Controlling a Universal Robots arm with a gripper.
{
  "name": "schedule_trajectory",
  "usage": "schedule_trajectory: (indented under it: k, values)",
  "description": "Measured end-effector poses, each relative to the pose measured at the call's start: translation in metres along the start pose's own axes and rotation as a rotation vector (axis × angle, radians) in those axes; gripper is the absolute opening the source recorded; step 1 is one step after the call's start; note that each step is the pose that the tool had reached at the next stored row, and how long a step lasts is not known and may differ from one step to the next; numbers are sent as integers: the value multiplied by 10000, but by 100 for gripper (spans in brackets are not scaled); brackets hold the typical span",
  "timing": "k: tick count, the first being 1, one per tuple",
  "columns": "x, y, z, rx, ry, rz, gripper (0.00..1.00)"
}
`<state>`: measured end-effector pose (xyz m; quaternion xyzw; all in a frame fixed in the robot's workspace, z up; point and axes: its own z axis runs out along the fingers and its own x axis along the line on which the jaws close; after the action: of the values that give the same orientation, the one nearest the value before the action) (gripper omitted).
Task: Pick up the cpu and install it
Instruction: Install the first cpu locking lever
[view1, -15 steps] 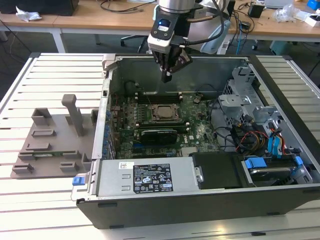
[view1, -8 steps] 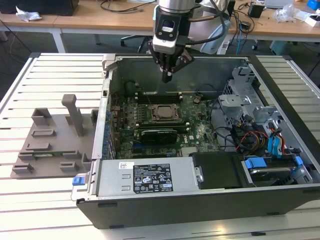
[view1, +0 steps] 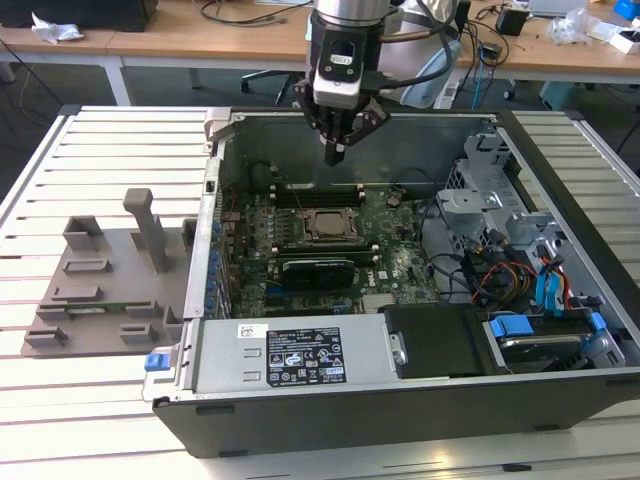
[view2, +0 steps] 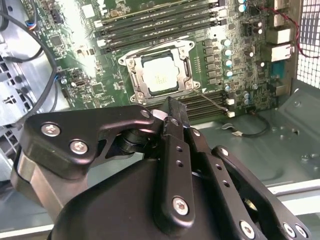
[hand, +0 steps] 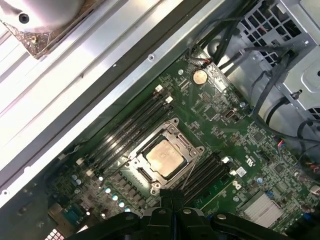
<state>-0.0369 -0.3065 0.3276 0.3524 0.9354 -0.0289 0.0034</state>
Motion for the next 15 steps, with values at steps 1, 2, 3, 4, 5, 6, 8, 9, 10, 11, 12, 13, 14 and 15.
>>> schedule_trajectory:
  k: [1, 2, 3, 4, 5, 6, 8, 9, 10, 11, 12, 13, 14, 15]
  values:
    - [0, 0, 0, -3, -4, -80, 11]
    - [0, 0, 0, -5, -8, -159, 11]
    - [0, 0, 0, -7, -13, -252, 11]
    - [0, 0, 0, -10, -18, -355, 11]
    - [0, 0, 0, -12, -23, -445, 11]
    - [0, 0, 0, -16, -31, -589, 11]
    - [0, 0, 0, -21, -40, -770, 11]
    - [0, 0, 0, -25, -46, -897, 11]
    - [0, 0, 0, -26, -51, -985, 11]
    - [0, 0, 0, -31, -60, -1149, 11]
    - [0, 0, 0, -35, -68, -1311, 11]
    - [0, 0, 0, -39, -74, -1433, 11]
    - [0, 0, 0, -40, -79, -1521, 11]
    - [0, 0, 0, -44, -85, -1647, 11]
